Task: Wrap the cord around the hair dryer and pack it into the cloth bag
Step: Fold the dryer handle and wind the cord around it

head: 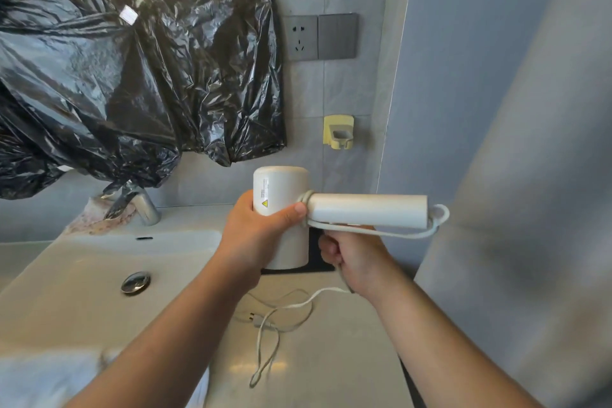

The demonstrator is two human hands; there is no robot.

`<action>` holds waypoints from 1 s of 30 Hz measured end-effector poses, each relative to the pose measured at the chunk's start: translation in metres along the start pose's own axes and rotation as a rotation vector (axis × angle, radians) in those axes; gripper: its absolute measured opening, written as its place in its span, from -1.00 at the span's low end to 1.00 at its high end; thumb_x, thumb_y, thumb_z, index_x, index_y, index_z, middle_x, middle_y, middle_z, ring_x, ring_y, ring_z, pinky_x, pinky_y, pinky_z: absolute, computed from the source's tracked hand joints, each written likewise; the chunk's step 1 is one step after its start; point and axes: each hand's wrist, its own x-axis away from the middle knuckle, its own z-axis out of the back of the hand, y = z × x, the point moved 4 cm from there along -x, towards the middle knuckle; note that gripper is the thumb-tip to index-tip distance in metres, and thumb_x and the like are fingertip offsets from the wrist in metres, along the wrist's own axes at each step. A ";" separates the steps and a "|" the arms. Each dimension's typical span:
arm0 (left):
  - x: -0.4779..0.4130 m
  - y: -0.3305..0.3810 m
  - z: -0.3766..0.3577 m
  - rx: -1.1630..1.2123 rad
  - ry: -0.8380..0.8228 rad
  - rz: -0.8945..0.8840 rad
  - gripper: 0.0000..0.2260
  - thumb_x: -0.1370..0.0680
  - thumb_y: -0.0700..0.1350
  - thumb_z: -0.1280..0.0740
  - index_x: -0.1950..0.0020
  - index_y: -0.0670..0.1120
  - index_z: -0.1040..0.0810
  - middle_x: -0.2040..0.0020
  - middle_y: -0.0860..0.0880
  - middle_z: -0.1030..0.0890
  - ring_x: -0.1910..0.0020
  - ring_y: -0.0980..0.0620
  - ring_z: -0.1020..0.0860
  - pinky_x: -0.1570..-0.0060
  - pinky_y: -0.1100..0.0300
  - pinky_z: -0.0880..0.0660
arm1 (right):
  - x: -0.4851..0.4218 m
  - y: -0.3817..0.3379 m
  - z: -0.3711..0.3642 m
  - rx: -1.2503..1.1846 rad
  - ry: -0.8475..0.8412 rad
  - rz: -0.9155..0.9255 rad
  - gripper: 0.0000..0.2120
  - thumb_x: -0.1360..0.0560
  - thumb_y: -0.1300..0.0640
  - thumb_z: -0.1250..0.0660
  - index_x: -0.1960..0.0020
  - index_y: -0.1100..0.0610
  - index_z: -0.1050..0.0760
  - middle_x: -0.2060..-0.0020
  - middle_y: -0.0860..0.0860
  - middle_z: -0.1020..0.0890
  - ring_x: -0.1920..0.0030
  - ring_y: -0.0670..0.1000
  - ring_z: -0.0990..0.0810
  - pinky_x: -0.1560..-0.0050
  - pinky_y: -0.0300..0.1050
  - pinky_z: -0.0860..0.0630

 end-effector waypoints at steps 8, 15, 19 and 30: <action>0.001 -0.057 0.064 -0.242 0.344 -0.121 -0.42 -0.15 0.20 -0.56 -0.06 0.00 -0.50 0.11 0.00 -0.65 0.15 -0.02 -0.65 0.19 -0.10 -0.63 | 0.011 0.070 -0.033 0.865 0.028 0.214 -0.73 -0.60 0.13 -0.23 0.25 0.02 -0.54 0.43 -0.08 -0.52 0.38 -0.15 -0.44 0.30 -0.25 -0.37; 0.013 -0.134 0.097 -0.413 0.412 -0.229 -0.40 -0.23 0.17 -0.59 -0.16 0.18 -0.39 0.09 0.22 -0.58 0.11 0.19 -0.59 0.11 -0.01 -0.60 | 0.007 0.153 -0.037 1.225 -0.036 0.403 -0.81 -0.60 0.04 -0.17 -0.05 0.01 -0.55 0.08 -0.07 -0.66 0.03 -0.04 -0.58 0.01 -0.03 -0.55; 0.027 -0.173 0.107 -0.451 0.409 -0.306 -0.37 -0.24 0.19 -0.59 -0.21 0.22 -0.37 0.07 0.25 -0.57 0.08 0.19 -0.58 0.07 -0.04 -0.59 | 0.015 0.194 -0.027 1.271 -0.029 0.476 -0.77 -0.58 0.01 -0.15 0.01 0.06 -0.55 0.14 -0.03 -0.64 0.07 0.02 -0.57 0.05 0.07 -0.53; 0.105 -0.202 0.110 -0.344 0.331 -0.309 -0.45 -0.18 0.11 -0.57 -0.09 0.04 -0.49 0.13 0.05 -0.64 0.14 0.02 -0.65 0.23 0.01 -0.60 | 0.111 0.207 -0.031 1.353 -0.006 0.758 -0.68 -0.56 0.07 -0.12 -0.17 0.11 -0.56 -0.01 0.03 -0.61 -0.05 0.07 -0.56 -0.02 0.02 -0.51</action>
